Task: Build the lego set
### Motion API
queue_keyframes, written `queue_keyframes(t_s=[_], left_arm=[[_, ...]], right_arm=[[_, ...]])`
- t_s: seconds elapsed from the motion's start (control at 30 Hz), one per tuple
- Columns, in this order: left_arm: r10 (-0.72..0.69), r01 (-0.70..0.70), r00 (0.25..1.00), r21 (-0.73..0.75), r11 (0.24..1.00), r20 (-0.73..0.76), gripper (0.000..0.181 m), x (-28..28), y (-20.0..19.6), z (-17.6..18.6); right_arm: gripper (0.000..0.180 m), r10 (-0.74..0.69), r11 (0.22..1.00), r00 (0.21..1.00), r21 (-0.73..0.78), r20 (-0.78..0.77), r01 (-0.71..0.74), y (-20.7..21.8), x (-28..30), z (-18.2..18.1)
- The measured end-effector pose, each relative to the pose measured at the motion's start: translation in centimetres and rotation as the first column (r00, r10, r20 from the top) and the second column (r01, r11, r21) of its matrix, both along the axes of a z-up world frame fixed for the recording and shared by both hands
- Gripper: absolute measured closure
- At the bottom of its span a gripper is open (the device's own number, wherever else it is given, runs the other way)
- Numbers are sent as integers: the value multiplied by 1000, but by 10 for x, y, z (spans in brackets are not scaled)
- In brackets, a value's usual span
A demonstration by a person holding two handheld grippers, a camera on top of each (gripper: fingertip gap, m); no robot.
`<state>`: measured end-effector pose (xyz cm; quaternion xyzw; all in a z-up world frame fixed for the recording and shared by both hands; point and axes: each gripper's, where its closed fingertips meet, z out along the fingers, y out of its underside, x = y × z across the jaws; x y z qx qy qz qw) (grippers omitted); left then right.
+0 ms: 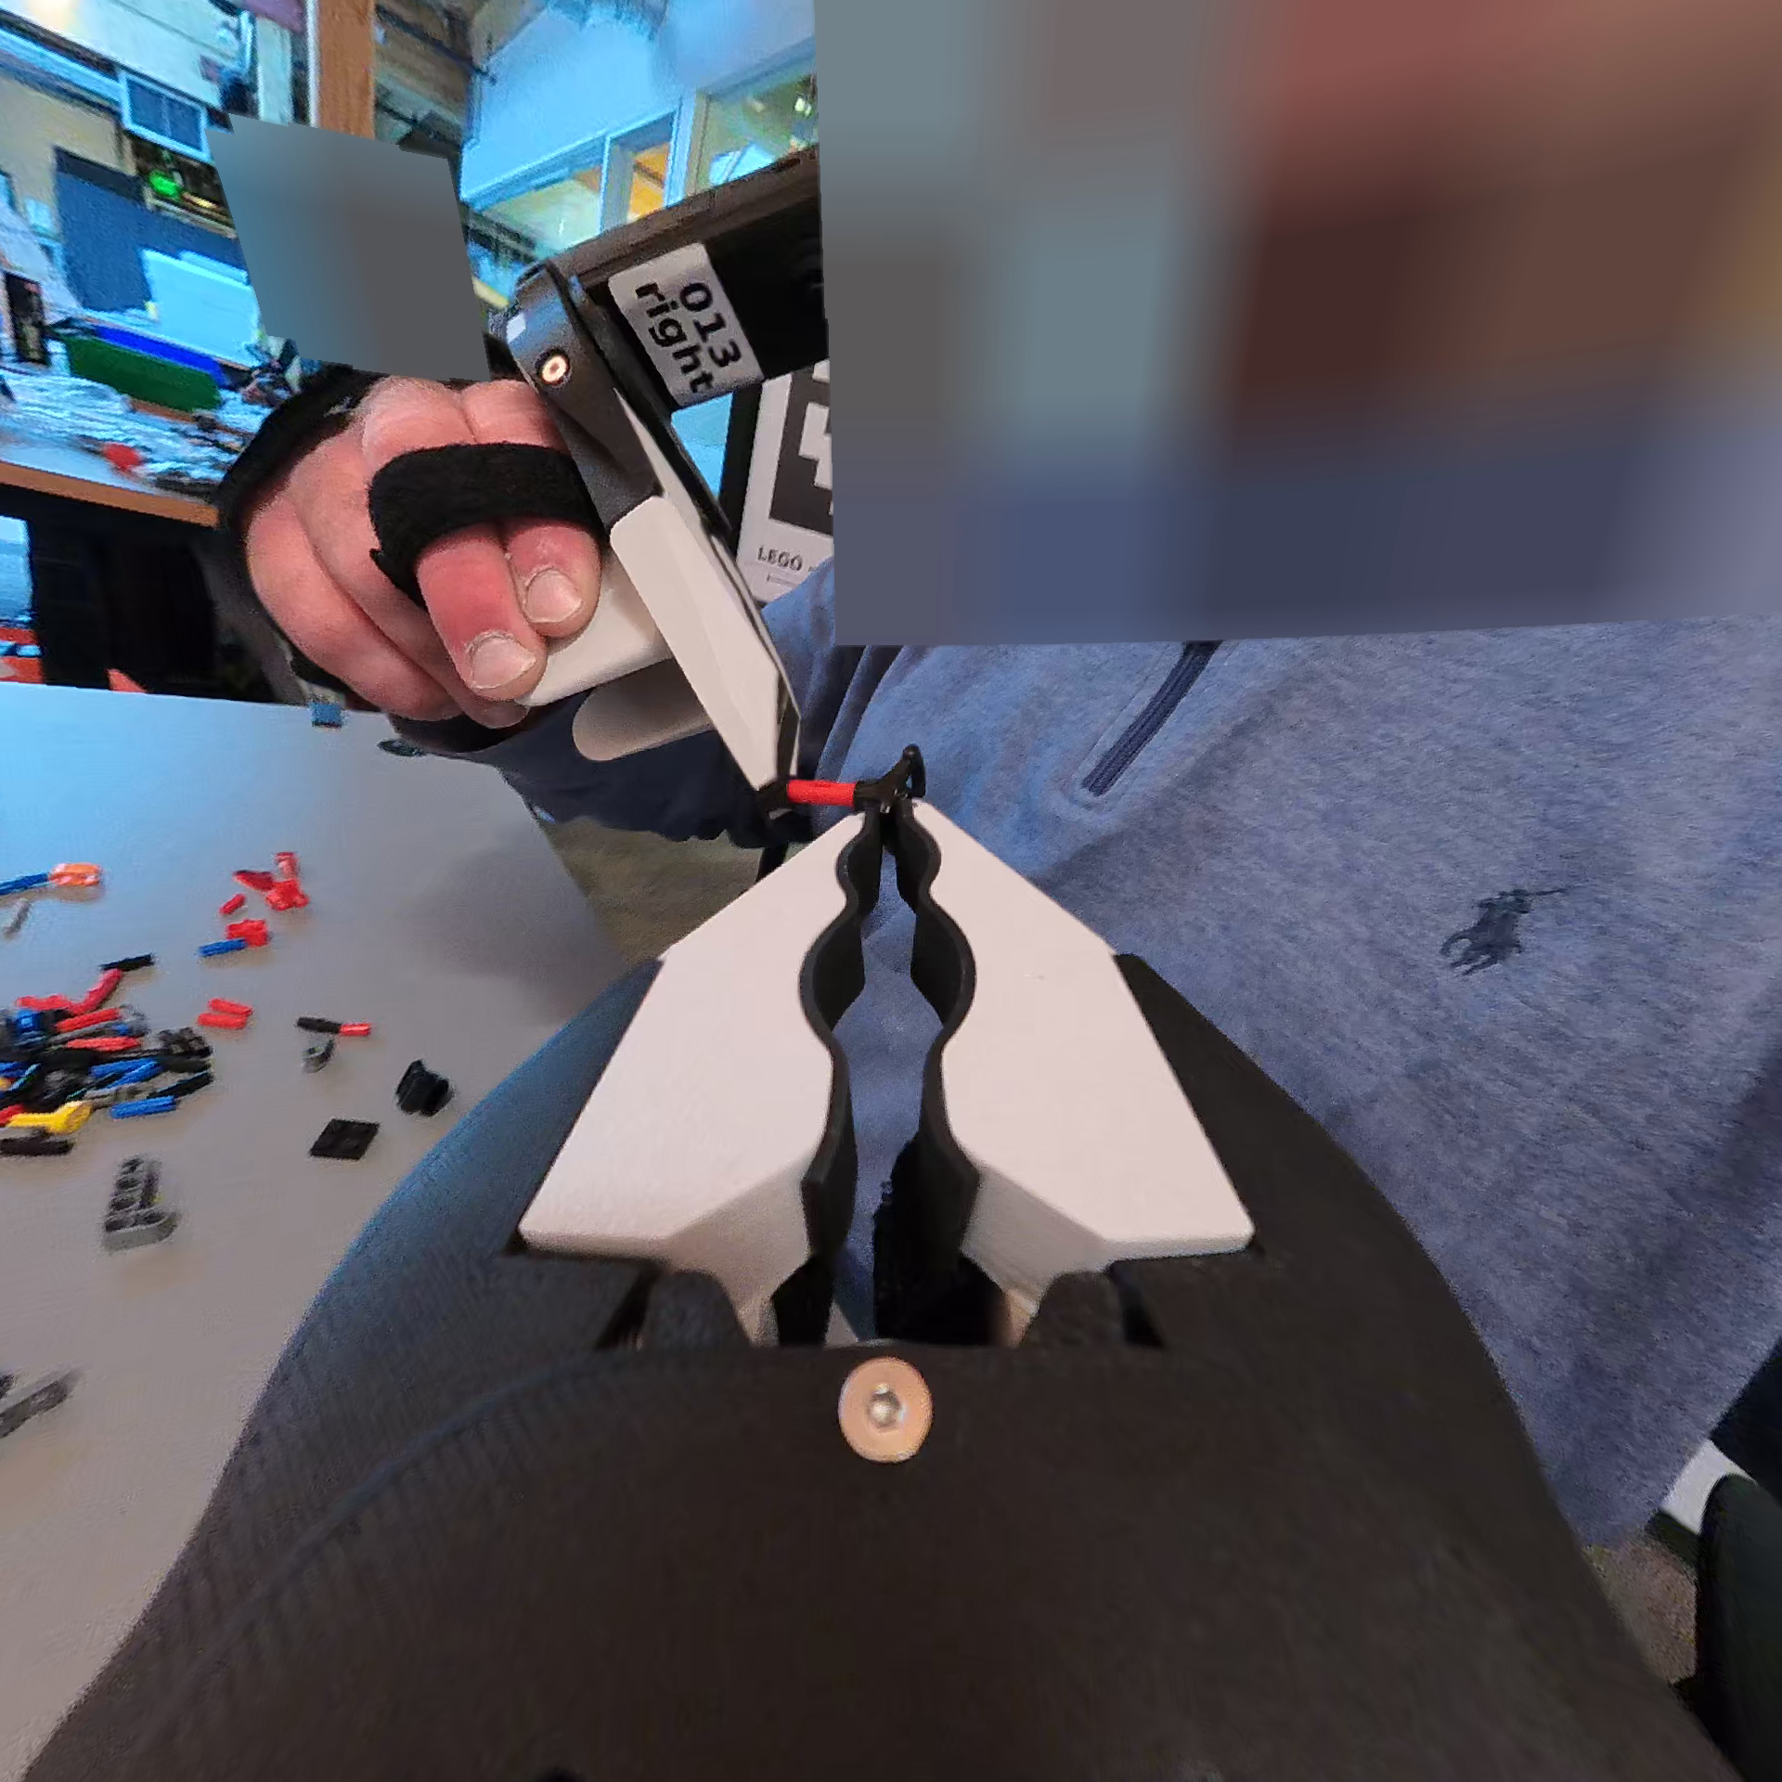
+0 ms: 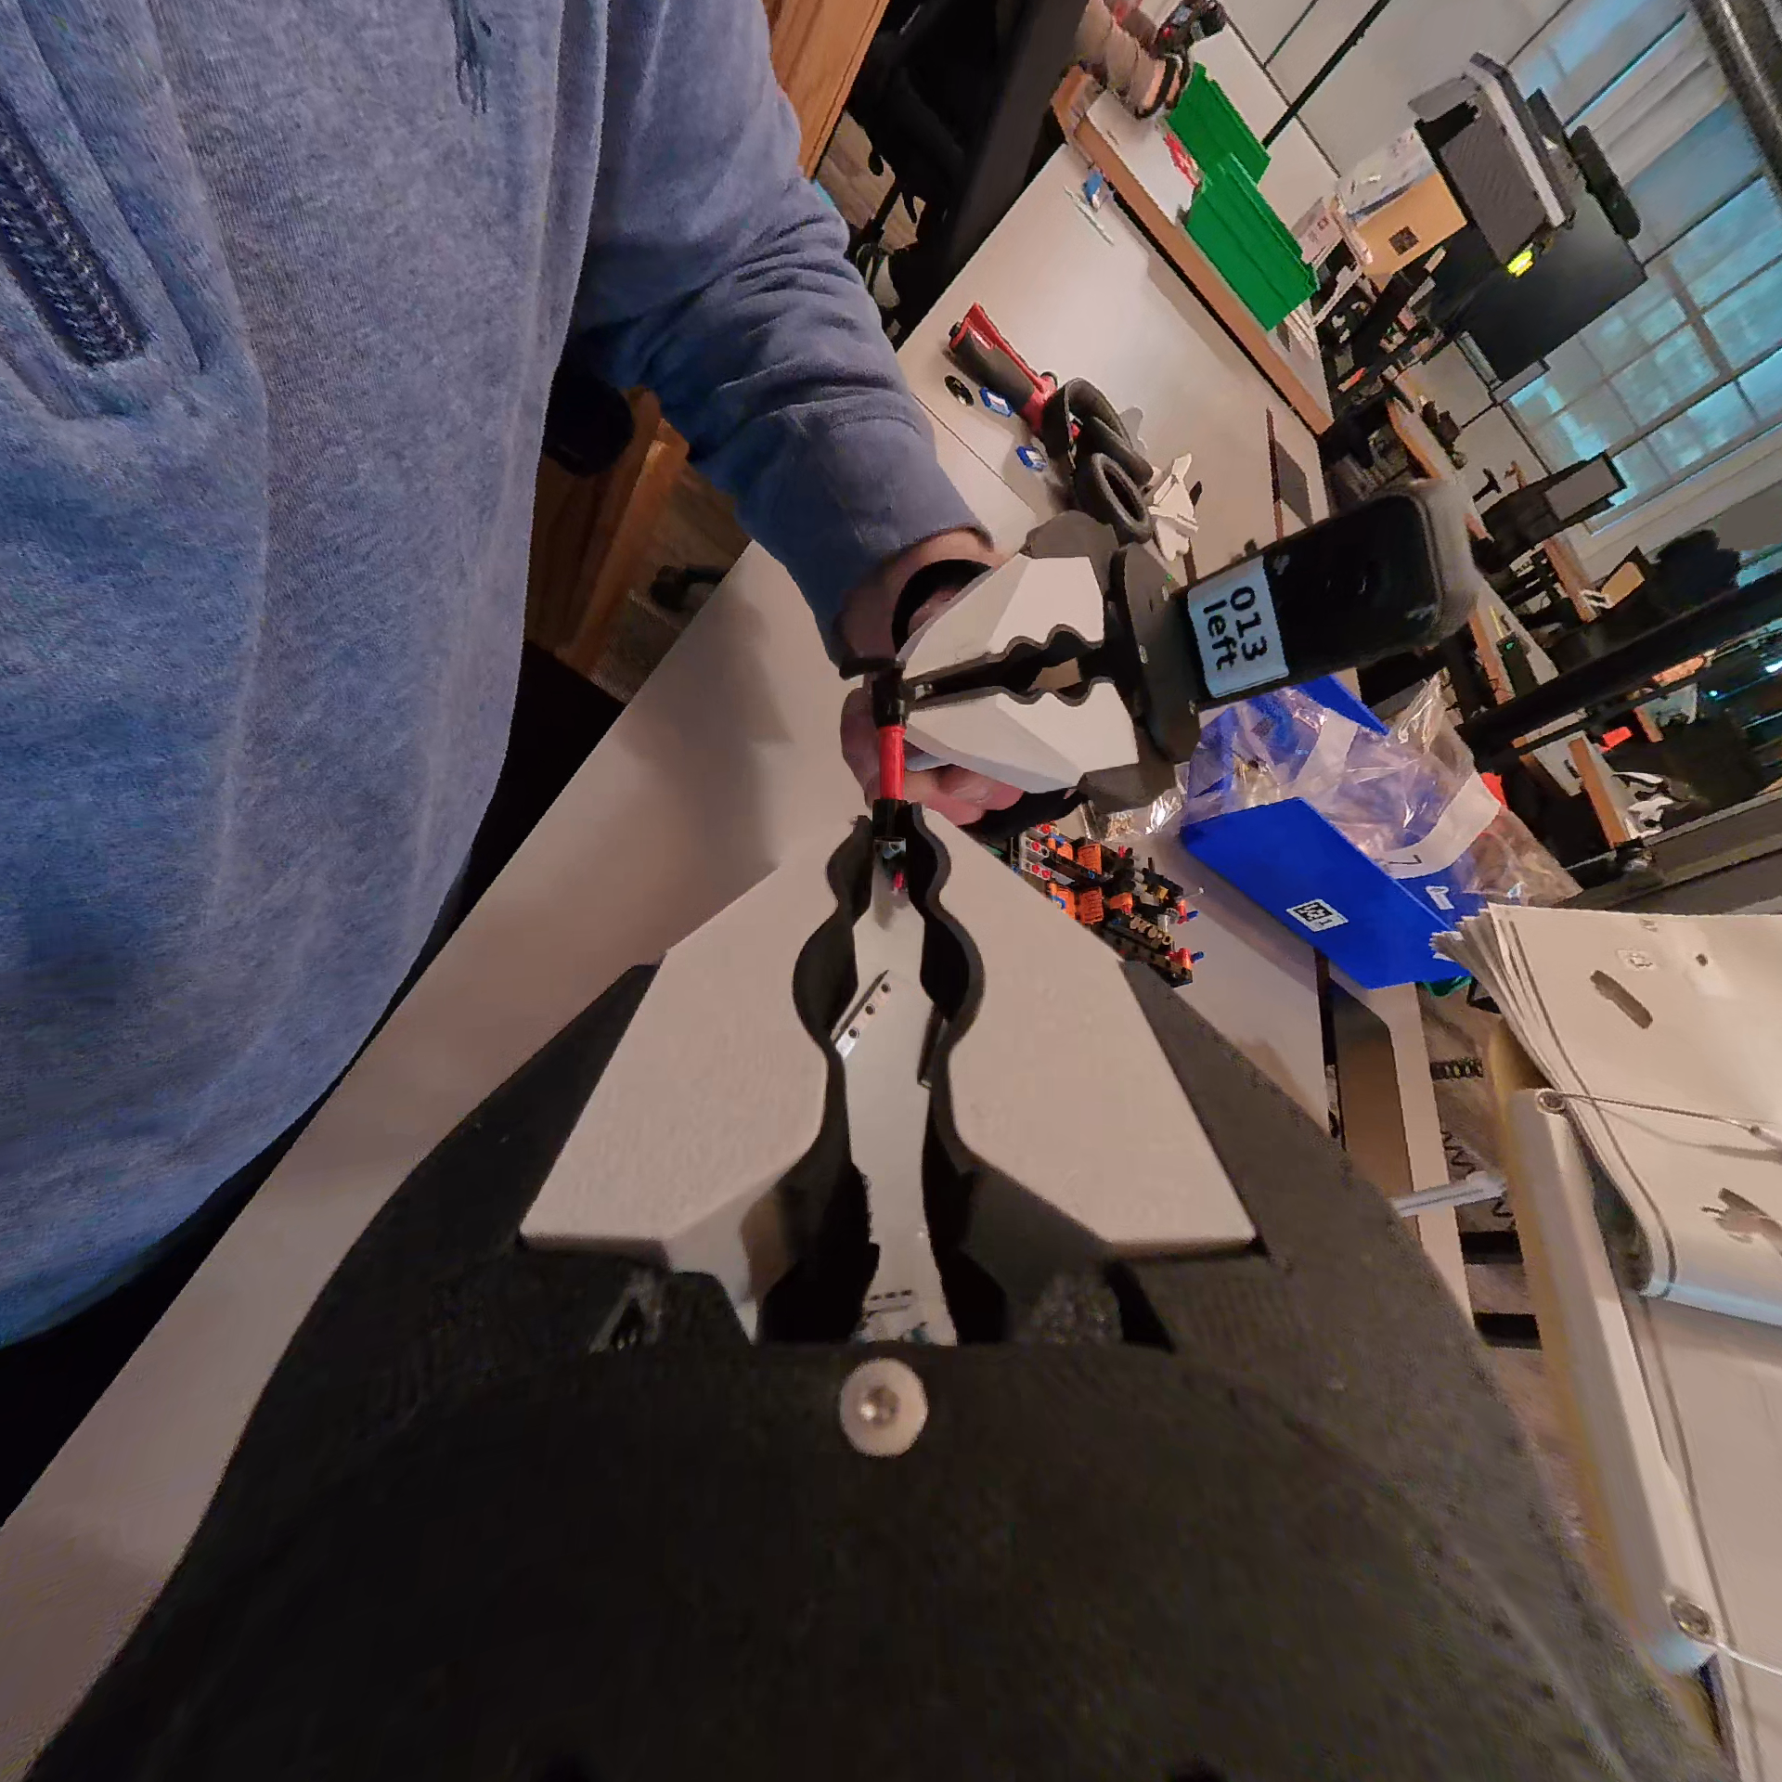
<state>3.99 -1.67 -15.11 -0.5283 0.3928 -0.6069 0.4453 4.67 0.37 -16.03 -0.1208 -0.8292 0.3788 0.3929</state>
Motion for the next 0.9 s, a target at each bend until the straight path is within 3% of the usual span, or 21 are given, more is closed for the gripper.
queue_keyframes(t_s=[0.5, 0.9], left_arm=[[-41, 45, 992, -27, 999, 119, 180, 2, -1, 11], [43, -40, 994, -38, 998, 98, 180, -4, 9, 5]], right_arm=[[177, 12, 1000, 998, -15, -67, -13, -3, 2, 11], [177, -115, 993, 990, 28, -79, 117, 8, -5, 5]])
